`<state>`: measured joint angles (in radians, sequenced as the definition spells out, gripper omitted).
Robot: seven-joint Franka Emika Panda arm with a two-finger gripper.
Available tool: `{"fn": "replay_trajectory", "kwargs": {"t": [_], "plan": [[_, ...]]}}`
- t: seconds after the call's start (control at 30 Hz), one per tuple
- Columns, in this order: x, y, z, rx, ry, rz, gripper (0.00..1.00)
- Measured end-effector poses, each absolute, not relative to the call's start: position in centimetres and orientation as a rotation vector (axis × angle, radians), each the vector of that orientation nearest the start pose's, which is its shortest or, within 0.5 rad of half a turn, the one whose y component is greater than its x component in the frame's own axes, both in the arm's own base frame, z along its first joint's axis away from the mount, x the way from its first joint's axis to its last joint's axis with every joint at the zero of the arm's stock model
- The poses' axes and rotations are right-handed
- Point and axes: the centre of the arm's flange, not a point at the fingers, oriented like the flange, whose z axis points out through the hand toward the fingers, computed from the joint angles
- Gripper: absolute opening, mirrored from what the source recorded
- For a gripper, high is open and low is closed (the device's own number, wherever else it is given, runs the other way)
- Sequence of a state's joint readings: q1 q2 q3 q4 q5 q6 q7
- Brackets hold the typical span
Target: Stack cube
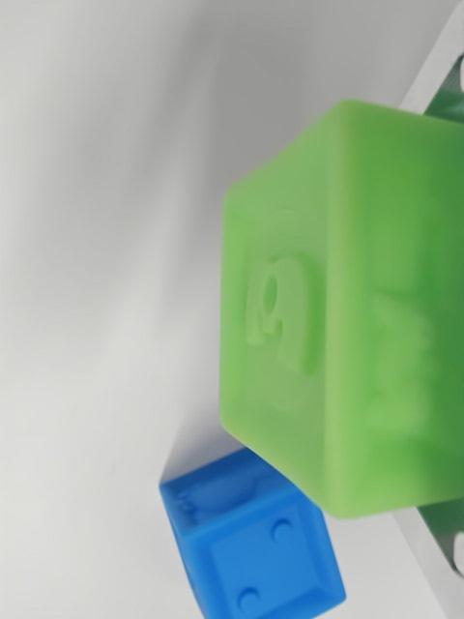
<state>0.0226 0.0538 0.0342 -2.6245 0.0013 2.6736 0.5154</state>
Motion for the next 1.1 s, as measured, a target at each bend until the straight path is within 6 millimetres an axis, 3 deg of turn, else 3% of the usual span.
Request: {"fn": "replay_trajectory", "kwargs": {"t": [1.1], "plan": [[40.5, 8.3, 22.9, -3.109, 0.458, 0.010, 0.00]]}}
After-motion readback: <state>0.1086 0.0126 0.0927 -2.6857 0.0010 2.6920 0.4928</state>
